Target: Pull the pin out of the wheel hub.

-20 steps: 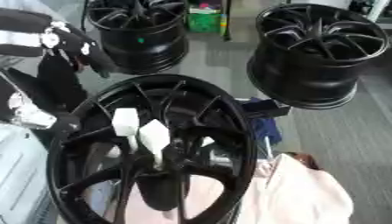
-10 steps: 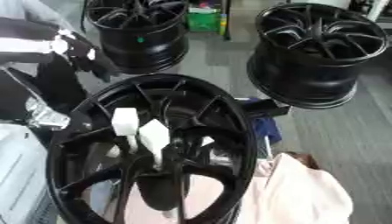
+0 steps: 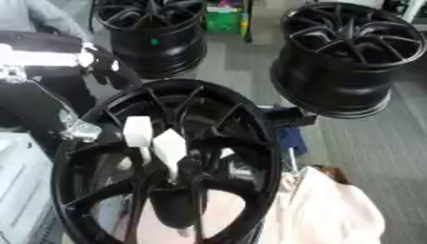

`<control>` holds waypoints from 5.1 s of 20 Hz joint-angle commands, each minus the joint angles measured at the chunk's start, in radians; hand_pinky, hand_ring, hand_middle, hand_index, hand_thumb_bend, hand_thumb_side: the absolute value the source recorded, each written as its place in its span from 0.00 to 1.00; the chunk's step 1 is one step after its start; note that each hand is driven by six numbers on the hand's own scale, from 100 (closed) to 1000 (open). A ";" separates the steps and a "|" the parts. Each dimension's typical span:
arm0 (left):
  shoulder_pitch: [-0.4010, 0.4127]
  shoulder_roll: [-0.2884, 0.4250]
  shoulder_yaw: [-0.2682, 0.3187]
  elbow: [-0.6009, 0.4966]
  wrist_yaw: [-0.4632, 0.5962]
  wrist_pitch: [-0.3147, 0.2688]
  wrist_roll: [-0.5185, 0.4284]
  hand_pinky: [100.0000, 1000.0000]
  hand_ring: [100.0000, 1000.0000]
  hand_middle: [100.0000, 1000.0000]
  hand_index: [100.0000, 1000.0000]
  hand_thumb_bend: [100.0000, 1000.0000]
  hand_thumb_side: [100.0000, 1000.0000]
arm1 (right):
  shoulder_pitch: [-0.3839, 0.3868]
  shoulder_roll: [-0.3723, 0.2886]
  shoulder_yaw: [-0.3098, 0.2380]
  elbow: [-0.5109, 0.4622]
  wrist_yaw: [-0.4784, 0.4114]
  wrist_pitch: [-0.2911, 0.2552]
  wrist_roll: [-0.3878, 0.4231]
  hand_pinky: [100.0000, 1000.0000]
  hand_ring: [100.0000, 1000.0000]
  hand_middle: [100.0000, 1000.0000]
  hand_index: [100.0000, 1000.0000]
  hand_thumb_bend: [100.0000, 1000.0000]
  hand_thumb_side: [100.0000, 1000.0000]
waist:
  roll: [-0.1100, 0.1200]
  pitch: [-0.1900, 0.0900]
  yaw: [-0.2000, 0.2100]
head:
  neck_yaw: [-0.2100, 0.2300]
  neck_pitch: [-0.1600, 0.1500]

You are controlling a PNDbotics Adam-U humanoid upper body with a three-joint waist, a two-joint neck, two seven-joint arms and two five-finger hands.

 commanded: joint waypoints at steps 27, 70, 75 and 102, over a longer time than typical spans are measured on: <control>0.011 -0.076 -0.045 0.173 -0.132 -0.009 -0.001 0.82 0.81 0.74 0.86 0.43 0.30 | -0.011 0.015 0.003 -0.019 -0.018 0.007 0.008 0.68 0.66 0.70 0.74 0.00 0.74 | -0.009 0.009 -0.007 | 0.013 -0.008; 0.024 -0.153 -0.074 0.249 -0.133 -0.020 -0.012 0.74 0.69 0.57 0.76 0.31 0.22 | -0.005 0.040 0.002 -0.019 -0.036 0.009 -0.008 0.68 0.66 0.70 0.73 0.00 0.75 | -0.014 0.011 -0.012 | 0.031 -0.016; 0.025 -0.157 -0.075 0.254 -0.149 -0.028 -0.026 0.75 0.70 0.58 0.77 0.34 0.22 | -0.004 0.042 0.002 -0.019 -0.036 0.007 -0.008 0.68 0.66 0.69 0.73 0.00 0.75 | -0.015 0.011 -0.011 | 0.032 -0.017; 0.029 -0.173 -0.080 0.258 -0.185 -0.006 -0.024 0.68 0.61 0.48 0.73 0.25 0.12 | 0.000 0.055 0.005 -0.019 -0.039 0.006 -0.010 0.68 0.65 0.69 0.73 0.00 0.75 | -0.016 0.012 -0.009 | 0.040 -0.022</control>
